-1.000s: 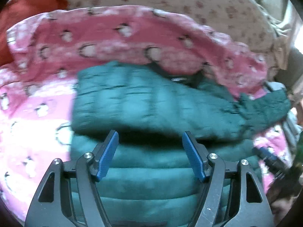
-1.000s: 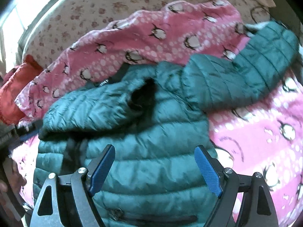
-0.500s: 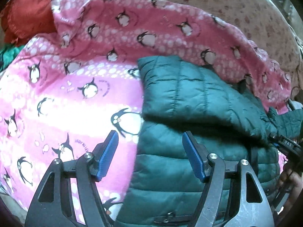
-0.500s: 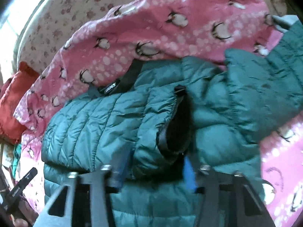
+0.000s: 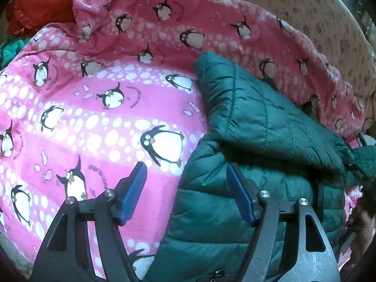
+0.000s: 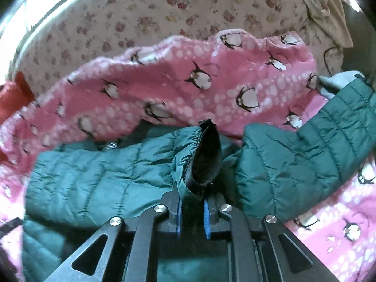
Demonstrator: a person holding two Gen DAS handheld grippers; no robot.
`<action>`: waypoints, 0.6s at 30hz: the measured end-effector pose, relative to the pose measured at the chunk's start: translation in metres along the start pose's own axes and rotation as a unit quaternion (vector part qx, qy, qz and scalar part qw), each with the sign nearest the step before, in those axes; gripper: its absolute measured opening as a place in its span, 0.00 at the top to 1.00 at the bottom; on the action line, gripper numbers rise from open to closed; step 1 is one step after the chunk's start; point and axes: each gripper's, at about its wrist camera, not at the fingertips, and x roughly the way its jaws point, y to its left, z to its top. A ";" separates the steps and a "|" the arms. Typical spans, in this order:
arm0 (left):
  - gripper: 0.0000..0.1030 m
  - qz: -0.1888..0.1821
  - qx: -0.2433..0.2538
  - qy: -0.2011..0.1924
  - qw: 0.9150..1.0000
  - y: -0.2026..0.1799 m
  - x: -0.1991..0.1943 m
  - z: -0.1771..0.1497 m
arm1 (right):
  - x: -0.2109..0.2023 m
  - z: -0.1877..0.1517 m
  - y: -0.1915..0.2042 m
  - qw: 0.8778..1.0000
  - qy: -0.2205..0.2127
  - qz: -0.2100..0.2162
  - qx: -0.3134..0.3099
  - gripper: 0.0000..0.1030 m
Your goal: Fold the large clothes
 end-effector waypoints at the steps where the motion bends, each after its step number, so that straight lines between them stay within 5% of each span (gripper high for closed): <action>1: 0.32 0.000 0.000 0.000 1.000 -0.001 0.001 0.000 | 0.007 -0.003 0.002 1.000 0.006 -0.001 -0.001 0.88; 4: 0.32 -0.002 -0.003 -0.004 1.000 -0.003 0.000 0.002 | 0.025 -0.013 0.000 1.000 0.026 0.011 0.006 0.87; 9: 0.32 -0.005 0.001 -0.017 1.000 -0.015 -0.004 0.009 | 0.011 -0.015 -0.008 0.998 0.039 0.039 0.018 0.58; 18: 0.32 -0.006 0.024 -0.045 0.999 -0.050 -0.003 0.026 | -0.036 0.004 0.014 0.994 0.019 0.103 0.004 0.58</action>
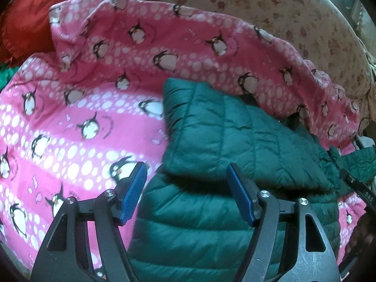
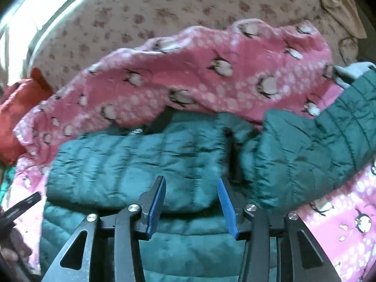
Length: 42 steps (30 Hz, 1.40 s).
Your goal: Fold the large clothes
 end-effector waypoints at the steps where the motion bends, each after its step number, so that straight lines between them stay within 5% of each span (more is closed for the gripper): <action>1: 0.32 0.000 0.001 -0.002 1.000 -0.002 0.002 0.002 | 0.001 0.001 0.008 1.000 0.001 0.010 -0.007 0.58; 13: 0.32 0.033 0.016 0.016 0.999 -0.015 0.052 0.018 | 0.062 0.012 0.079 0.996 0.035 0.061 -0.055 0.58; 24: 0.20 0.016 -0.024 0.036 0.999 0.007 0.078 0.012 | 0.121 0.000 0.105 0.990 0.074 0.001 -0.124 0.56; 31: 0.20 0.011 -0.018 0.006 1.000 -0.003 0.049 0.027 | 0.083 0.013 0.086 0.995 0.045 0.023 -0.086 0.56; 37: 0.20 0.007 -0.006 0.000 1.000 -0.025 0.056 0.042 | 0.064 0.027 0.049 0.997 0.020 -0.040 -0.065 0.56; 42: 0.20 0.049 0.024 0.020 0.998 -0.039 0.082 0.037 | 0.074 0.024 0.015 0.996 0.036 -0.079 -0.037 0.56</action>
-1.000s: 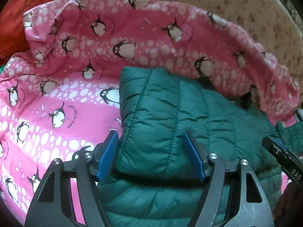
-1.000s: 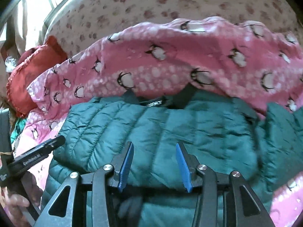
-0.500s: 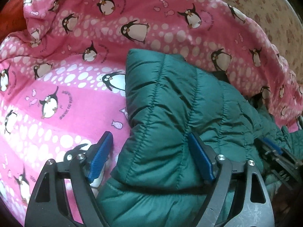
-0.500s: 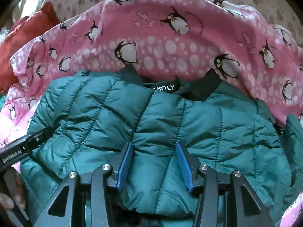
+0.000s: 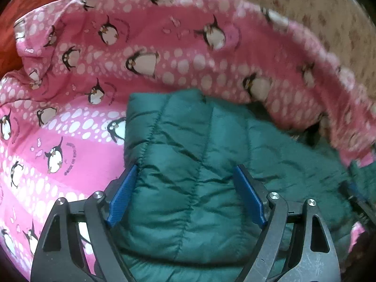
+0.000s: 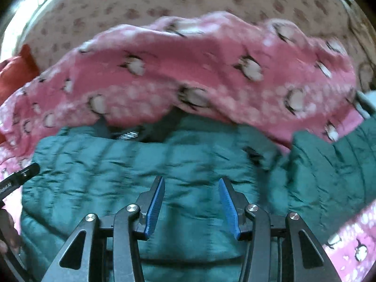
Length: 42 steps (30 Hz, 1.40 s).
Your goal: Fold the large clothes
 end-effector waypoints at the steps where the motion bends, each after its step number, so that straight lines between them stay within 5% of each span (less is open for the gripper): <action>1: 0.19 0.007 0.010 -0.001 1.000 -0.001 0.003 -0.003 | 0.003 -0.001 -0.004 1.000 0.003 -0.003 0.003 0.56; 9: 0.16 0.025 0.035 -0.017 0.999 -0.007 0.008 -0.007 | 0.026 -0.013 -0.011 0.999 0.040 -0.005 0.008 0.56; 17: 0.15 0.028 0.036 -0.021 0.999 -0.008 0.008 -0.009 | -0.029 -0.013 -0.015 1.000 0.002 0.019 0.013 0.56; 22: 0.15 0.022 0.036 -0.023 0.999 -0.007 0.004 -0.009 | -0.011 -0.025 -0.012 0.999 0.037 0.003 -0.011 0.56; 28: 0.16 0.016 0.042 -0.034 0.998 -0.004 -0.031 -0.017 | -0.005 -0.032 -0.007 0.999 0.045 0.000 -0.023 0.56; 42: 0.16 -0.035 0.044 -0.088 0.995 -0.012 -0.122 -0.052 | -0.087 -0.033 -0.020 0.999 -0.019 0.028 -0.012 0.51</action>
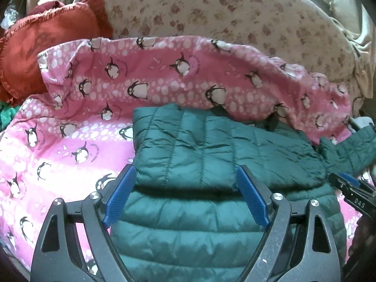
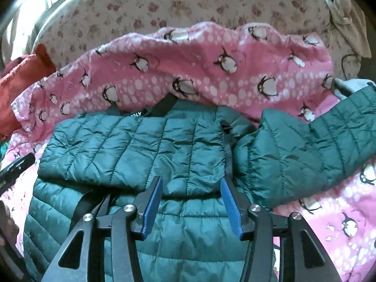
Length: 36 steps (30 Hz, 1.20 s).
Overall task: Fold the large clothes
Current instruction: 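Move the right tool toward the other jacket sleeve cuff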
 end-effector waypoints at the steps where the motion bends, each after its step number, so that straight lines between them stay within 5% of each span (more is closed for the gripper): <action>1: 0.16 -0.002 0.001 -0.002 1.000 -0.002 -0.005 -0.001 | -0.003 -0.001 0.000 1.000 -0.003 0.001 0.001 0.50; 4: 0.16 -0.003 0.002 -0.010 1.000 -0.006 -0.015 -0.004 | -0.011 -0.003 0.001 1.000 -0.009 0.005 0.001 0.40; 20: 0.16 -0.004 0.019 -0.019 1.000 -0.025 -0.035 -0.020 | -0.046 -0.016 0.009 0.999 -0.034 0.014 -0.007 0.40; 36: 0.16 -0.045 0.018 -0.016 0.999 -0.059 -0.031 -0.028 | -0.049 -0.020 -0.064 0.998 -0.040 -0.039 0.029 0.40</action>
